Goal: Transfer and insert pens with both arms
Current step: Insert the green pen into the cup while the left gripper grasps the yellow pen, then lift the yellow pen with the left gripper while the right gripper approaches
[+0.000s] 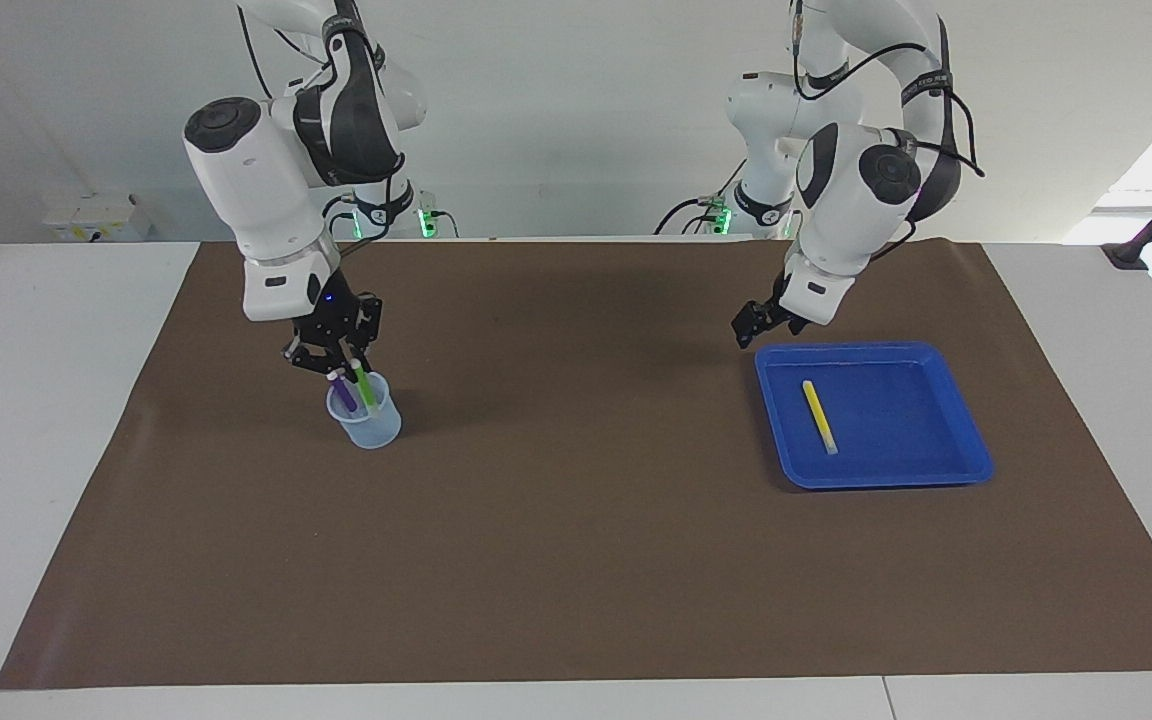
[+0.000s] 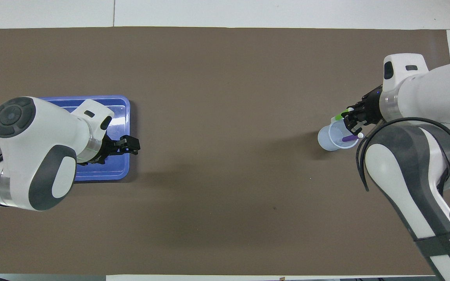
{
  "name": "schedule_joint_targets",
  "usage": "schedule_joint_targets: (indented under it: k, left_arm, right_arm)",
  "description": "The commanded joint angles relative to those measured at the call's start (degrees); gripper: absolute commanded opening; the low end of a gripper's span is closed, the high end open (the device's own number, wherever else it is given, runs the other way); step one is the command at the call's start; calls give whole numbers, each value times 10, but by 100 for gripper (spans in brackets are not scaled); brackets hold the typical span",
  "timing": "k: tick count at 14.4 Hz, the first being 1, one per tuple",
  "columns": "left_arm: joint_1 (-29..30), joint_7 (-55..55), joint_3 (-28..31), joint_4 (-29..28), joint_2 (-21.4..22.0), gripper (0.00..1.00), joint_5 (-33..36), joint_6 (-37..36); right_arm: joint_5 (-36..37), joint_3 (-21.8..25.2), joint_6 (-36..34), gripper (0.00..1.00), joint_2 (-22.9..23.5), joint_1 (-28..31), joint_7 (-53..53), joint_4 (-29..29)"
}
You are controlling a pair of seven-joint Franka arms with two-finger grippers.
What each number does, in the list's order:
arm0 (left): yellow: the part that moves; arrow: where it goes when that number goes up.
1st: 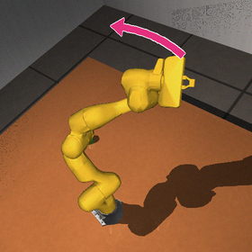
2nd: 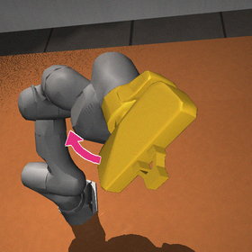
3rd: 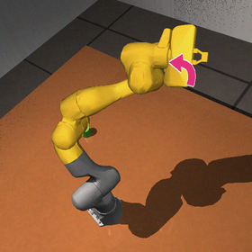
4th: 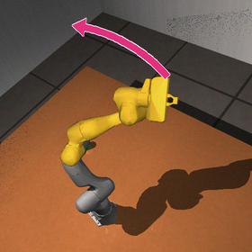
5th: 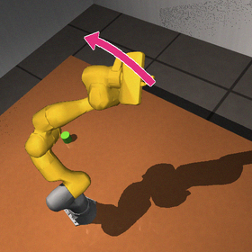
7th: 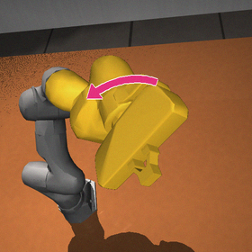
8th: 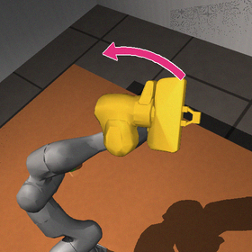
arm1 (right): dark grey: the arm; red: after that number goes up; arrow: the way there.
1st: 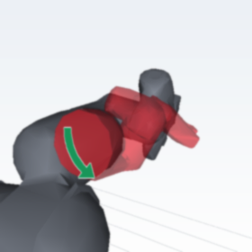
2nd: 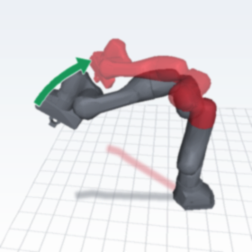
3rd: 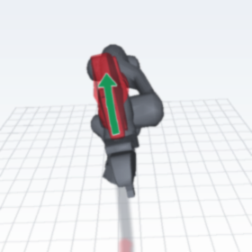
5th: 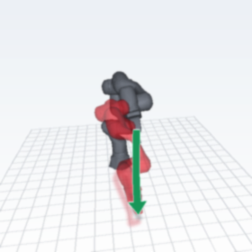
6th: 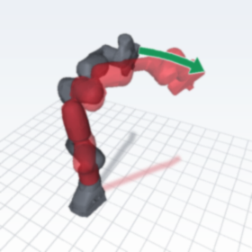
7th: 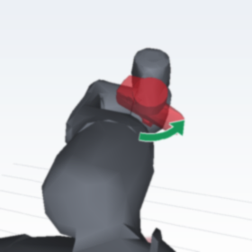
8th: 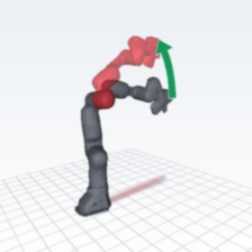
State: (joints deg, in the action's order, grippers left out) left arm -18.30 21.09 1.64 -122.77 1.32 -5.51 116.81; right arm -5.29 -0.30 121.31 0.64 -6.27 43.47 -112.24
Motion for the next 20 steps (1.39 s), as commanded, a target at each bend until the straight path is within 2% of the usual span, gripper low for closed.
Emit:
schedule_joint_targets:
  k: [1, 4, 9, 13, 14, 15, 17, 20]
  left_arm:
    - [34, -80, 1, -5, -35, 100, 25, 41]
    - [51, -83, 1, -7, -78, 100, 26, 96]
    - [77, -139, 3, -6, -119, 100, 26, 141]
    - [88, -154, 1, 2, -141, 89, 26, 158]
    - [87, -155, 1, 10, -152, 85, 26, 164]
    - [87, -155, 1, 11, -155, 79, 26, 164]
    - [88, -159, 1, 12, -155, 66, 26, 163]
    - [89, -163, 1, 17, -155, 51, 26, 158]
  right_arm:
    - [11, -8, 15, 0, -10, 22, 16, -44]
    - [11, -8, 38, 0, -12, 32, 17, -76]
    - [11, -8, 26, 0, -9, 34, 18, -69]
    - [11, -8, 31, 0, -13, 36, 14, -83]
    - [11, -8, 32, 10, -16, 37, 12, -87]
    - [11, -8, 31, 36, -17, 37, 12, -87]
    - [7, -8, 24, 100, -12, 37, 11, -73]
    - [-25, -8, -43, 100, -7, 31, -17, -2]
